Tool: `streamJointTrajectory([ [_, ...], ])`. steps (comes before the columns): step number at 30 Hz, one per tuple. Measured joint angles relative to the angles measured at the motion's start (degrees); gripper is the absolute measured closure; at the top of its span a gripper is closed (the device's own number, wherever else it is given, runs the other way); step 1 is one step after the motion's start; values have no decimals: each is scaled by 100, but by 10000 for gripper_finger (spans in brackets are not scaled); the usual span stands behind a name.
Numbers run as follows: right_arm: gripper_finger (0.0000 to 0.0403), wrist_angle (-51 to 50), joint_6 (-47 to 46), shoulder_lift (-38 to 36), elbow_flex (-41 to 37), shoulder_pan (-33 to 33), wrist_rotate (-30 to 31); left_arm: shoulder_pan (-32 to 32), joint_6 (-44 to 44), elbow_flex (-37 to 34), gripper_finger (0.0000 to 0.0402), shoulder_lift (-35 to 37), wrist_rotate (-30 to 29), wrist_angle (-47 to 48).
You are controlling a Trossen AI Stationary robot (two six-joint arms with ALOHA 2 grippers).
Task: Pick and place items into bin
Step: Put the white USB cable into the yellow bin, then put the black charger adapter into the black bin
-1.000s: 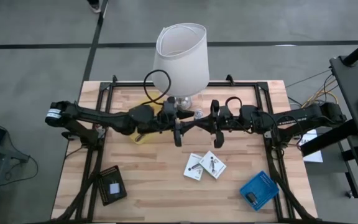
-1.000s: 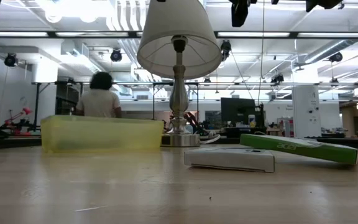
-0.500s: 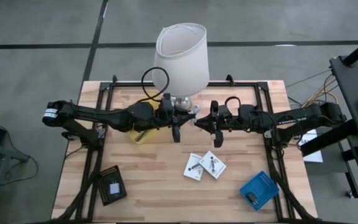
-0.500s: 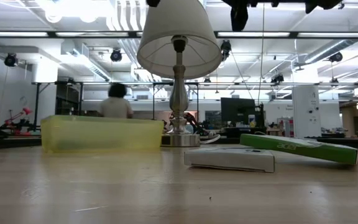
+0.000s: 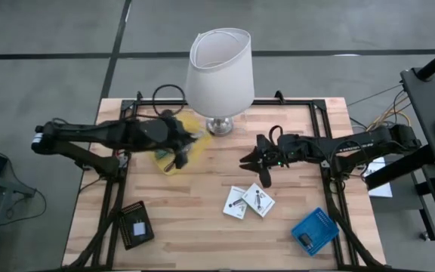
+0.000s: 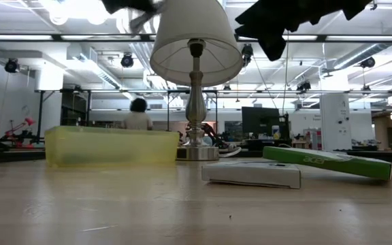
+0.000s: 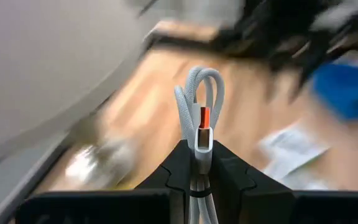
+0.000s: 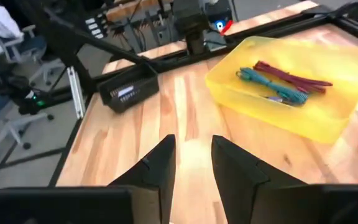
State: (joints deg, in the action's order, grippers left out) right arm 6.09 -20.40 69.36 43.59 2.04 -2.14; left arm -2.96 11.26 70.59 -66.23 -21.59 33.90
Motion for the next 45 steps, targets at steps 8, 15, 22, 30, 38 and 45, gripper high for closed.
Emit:
streamJointTrajectory([
  [8,319,9,152,2,2,-43,74,500,473,-224,381,196,-1466,2110],
  [15,318,9,109,2,1,-52,84,1051,479,-671,344,-41,-1599,2012],
  [22,312,11,89,2,1,-55,86,1136,291,-821,289,-379,-1584,2013],
  [30,317,9,-258,2,0,-59,80,1147,359,-677,241,-447,-1150,1945],
  [38,255,-515,32,9,2,77,-339,1147,661,-720,238,168,-955,1372],
  [45,195,-1568,-500,9,2,440,-679,1147,806,-722,238,779,-860,1286],
])
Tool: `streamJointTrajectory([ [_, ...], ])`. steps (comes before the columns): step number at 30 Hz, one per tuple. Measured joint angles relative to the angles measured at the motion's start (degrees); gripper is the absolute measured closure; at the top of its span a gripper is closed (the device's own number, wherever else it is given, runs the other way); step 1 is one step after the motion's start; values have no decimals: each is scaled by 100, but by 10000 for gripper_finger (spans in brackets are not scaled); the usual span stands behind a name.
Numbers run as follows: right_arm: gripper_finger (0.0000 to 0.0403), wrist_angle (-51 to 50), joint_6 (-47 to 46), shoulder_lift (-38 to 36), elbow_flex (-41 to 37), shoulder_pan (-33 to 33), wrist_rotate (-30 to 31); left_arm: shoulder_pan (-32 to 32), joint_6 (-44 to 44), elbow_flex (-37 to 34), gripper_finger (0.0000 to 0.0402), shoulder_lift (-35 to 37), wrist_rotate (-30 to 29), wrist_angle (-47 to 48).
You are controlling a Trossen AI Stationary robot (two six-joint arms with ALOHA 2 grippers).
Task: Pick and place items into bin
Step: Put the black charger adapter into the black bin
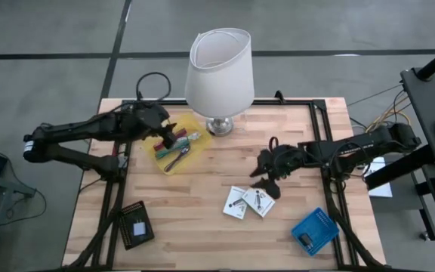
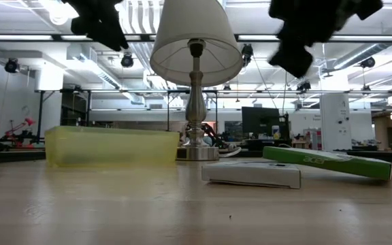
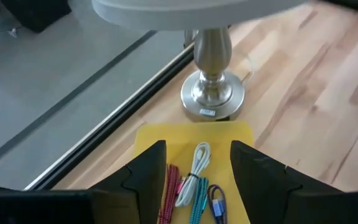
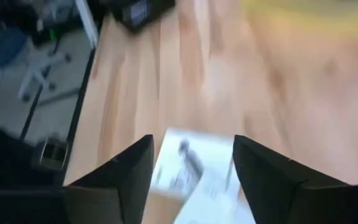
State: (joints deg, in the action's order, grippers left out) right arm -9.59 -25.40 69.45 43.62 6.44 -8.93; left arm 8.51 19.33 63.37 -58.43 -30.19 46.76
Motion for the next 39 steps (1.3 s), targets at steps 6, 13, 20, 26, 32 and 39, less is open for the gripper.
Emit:
streamJointTrajectory([
  [6,190,-1094,-681,9,0,446,388,-2,-15,0,237,390,15,-14],
  [13,206,-1561,-1923,18,-102,525,940,-7,-19,0,237,518,22,-3],
  [20,211,-1551,-2601,522,-362,562,606,-4,-326,-56,237,488,33,15],
  [26,211,-1371,-2772,1263,-365,568,596,-4,-321,-92,237,535,340,-92],
  [32,211,-1211,-2934,1733,-366,584,553,-4,-325,-100,237,574,489,-129],
  [39,211,-947,-2830,1882,-363,605,407,-4,-343,-103,237,607,492,-127],
])
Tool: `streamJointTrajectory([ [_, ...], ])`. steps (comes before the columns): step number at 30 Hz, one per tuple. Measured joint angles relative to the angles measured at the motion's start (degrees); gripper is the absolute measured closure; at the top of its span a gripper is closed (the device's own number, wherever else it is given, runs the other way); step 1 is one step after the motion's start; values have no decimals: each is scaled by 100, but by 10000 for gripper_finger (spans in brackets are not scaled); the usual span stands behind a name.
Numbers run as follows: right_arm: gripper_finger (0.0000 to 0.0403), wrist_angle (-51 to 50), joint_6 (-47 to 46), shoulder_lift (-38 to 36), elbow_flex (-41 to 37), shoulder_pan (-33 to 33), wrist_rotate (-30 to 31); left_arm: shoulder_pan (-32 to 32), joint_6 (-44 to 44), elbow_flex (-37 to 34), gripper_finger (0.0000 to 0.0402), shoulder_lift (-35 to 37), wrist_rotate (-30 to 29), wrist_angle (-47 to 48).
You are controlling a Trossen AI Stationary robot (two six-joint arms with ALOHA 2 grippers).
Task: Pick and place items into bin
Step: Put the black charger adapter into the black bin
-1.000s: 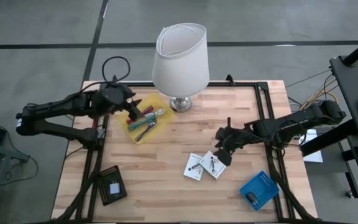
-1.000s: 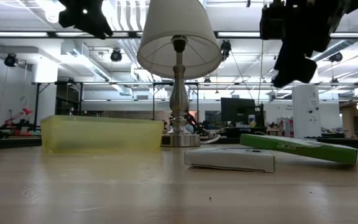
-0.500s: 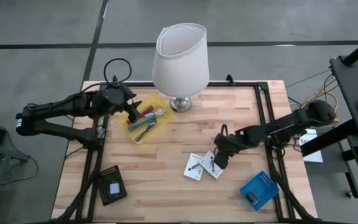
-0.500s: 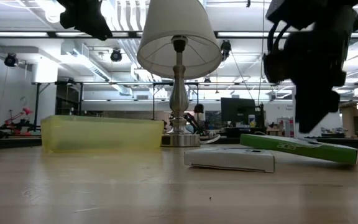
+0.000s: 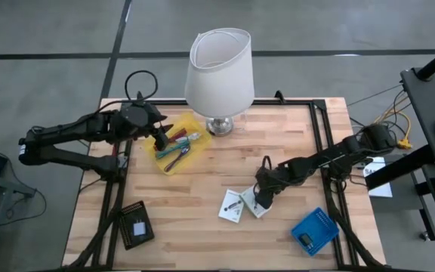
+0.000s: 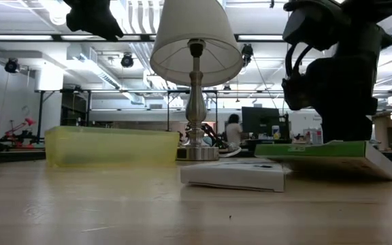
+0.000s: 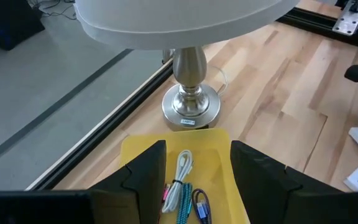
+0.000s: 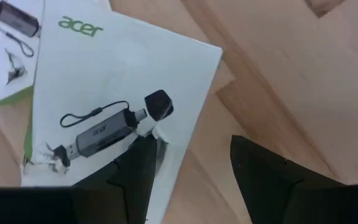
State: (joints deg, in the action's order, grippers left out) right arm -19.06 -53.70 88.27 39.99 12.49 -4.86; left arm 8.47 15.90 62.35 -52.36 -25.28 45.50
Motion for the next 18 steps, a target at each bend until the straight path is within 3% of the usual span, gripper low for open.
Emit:
streamJointTrajectory([
  [9,211,20,-288,-46,-2,13,-551,0,-17,0,237,-4,17,0],
  [18,211,96,-601,238,25,26,-613,0,-17,-9,237,-3,17,0],
])
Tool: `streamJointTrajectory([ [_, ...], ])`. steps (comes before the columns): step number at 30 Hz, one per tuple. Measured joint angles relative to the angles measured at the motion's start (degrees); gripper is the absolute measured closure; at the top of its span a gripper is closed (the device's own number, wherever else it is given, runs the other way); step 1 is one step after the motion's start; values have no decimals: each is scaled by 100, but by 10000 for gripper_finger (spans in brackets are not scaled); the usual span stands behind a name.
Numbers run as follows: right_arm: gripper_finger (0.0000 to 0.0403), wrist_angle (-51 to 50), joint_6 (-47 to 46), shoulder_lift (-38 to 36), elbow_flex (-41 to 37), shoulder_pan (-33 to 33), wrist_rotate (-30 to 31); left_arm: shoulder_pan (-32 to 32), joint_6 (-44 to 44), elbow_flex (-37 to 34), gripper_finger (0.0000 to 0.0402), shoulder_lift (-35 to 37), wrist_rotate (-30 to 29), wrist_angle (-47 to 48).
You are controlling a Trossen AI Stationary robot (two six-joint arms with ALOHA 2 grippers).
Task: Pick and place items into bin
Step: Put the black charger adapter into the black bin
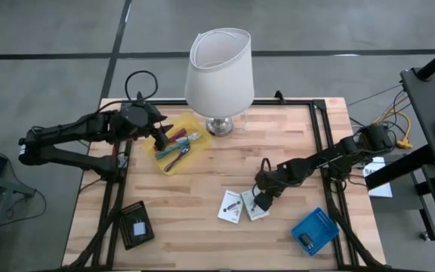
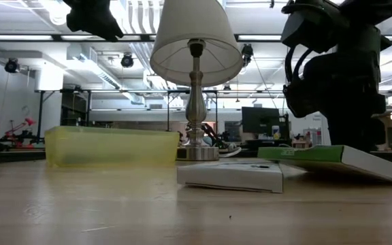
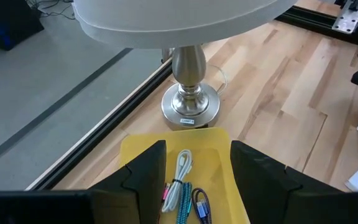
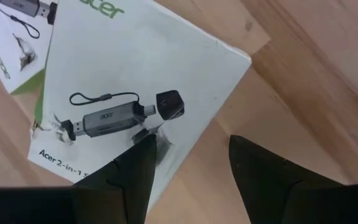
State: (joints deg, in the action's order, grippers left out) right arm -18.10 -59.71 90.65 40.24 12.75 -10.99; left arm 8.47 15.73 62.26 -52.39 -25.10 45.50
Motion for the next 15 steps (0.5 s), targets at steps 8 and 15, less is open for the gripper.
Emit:
streamJointTrajectory([
  [8,212,8,-30,-15,-12,0,22,0,-4,-2,237,29,0,0],
  [15,231,20,-15,-10,-19,0,27,0,-7,-3,237,3,0,0],
])
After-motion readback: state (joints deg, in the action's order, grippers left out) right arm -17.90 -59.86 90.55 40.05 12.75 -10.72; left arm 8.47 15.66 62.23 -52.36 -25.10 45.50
